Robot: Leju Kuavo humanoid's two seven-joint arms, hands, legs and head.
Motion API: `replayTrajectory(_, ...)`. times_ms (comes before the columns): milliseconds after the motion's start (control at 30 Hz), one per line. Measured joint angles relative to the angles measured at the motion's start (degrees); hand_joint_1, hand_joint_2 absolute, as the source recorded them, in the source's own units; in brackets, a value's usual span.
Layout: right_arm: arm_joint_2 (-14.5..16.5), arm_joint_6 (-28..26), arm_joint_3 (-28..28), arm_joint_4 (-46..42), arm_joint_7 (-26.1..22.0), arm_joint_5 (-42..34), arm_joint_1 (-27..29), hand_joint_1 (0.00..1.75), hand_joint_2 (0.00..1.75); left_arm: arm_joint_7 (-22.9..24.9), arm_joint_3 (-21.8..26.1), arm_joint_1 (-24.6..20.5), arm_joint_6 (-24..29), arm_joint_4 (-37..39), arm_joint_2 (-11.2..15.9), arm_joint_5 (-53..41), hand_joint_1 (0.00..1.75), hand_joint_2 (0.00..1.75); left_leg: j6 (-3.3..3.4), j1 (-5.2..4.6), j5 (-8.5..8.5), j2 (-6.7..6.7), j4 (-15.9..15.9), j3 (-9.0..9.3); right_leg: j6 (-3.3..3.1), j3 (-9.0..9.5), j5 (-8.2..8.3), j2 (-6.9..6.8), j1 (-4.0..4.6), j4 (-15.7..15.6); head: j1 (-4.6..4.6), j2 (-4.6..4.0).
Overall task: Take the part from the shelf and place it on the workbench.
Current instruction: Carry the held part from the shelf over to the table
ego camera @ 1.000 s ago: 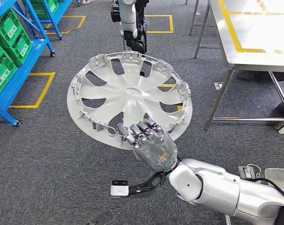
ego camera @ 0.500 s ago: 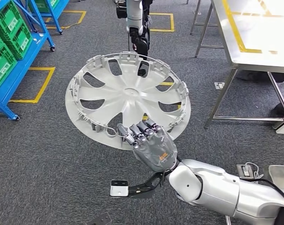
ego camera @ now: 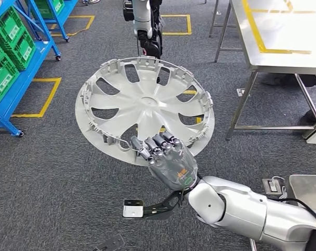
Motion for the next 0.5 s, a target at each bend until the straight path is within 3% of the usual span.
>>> replayTrajectory(67,0.0,0.0,-0.1,0.0,0.0,0.0,-0.1,1.75,1.75,0.1,0.0,0.1,0.0,0.0,-0.1,0.0,0.0,1.75,0.2,-0.01,2.0,-0.05,-6.6,3.13,0.46,-0.63,0.07,0.12,0.21,0.6,0.01,0.0)
replayTrajectory(100,0.0,0.0,-0.1,0.0,0.0,0.0,-0.1,1.75,1.75,0.1,0.0,0.1,0.0,0.0,-0.1,0.0,0.0,1.75,0.41,-0.06,2.17,-0.09,-8.1,3.58,0.79,-1.04,0.2,0.14,0.32,0.9,0.03,0.0)
replayTrajectory(200,0.0,0.0,-0.3,0.0,0.0,0.0,-0.1,1.75,1.75,0.1,0.0,0.2,-0.1,0.0,-0.3,-0.1,0.0,1.75,1.51,-0.13,2.53,-0.19,-8.5,2.87,1.77,-2.12,0.57,0.08,0.31,1.1,0.03,-0.01)
replayTrajectory(267,0.0,0.0,-0.3,0.0,0.0,0.0,-0.1,1.75,1.75,0.1,0.0,0.3,0.0,0.0,-0.3,-0.1,0.0,1.75,2.4,0.04,3.15,-0.11,-8.8,2.41,2.36,-3.55,-1.45,0.07,0.18,3.5,0.15,-0.01)
replayTrajectory(367,-0.1,0.0,-0.3,0.0,0.0,0.0,-0.1,1.75,1.75,0.1,0.0,0.2,0.0,0.0,-0.4,-0.2,0.0,1.75,3.0,0.0,3.83,-0.03,-8.8,1.51,3.0,-7.67,-7.09,0.07,-0.02,13.8,0.26,-0.01)
replayTrajectory(400,-0.2,0.1,-0.3,0.0,0.0,0.0,0.0,1.75,1.75,0.2,0.0,0.2,0.0,0.0,-0.4,-0.3,0.0,1.75,3.03,-0.04,4.02,-0.01,-8.8,1.25,3.08,-8.46,-7.85,0.07,-0.04,16.2,0.25,-0.01)
replayTrajectory(433,-0.3,0.2,-0.2,0.0,0.0,0.0,0.0,1.75,1.75,0.2,0.0,0.2,0.0,0.0,-0.5,-0.5,0.0,1.75,3.01,-0.07,4.19,-0.01,-8.7,1.04,3.07,-8.26,-7.6,0.07,-0.04,16.7,0.25,-0.01)
replayTrajectory(500,-0.7,0.3,-0.3,-0.1,0.0,0.0,0.1,1.75,1.75,0.4,0.0,0.1,0.0,0.0,-0.6,-0.7,0.0,1.75,2.91,-0.11,4.44,-0.07,-8.7,0.85,2.73,-4.64,-4.62,0.06,0.0,11.1,0.26,-0.01)
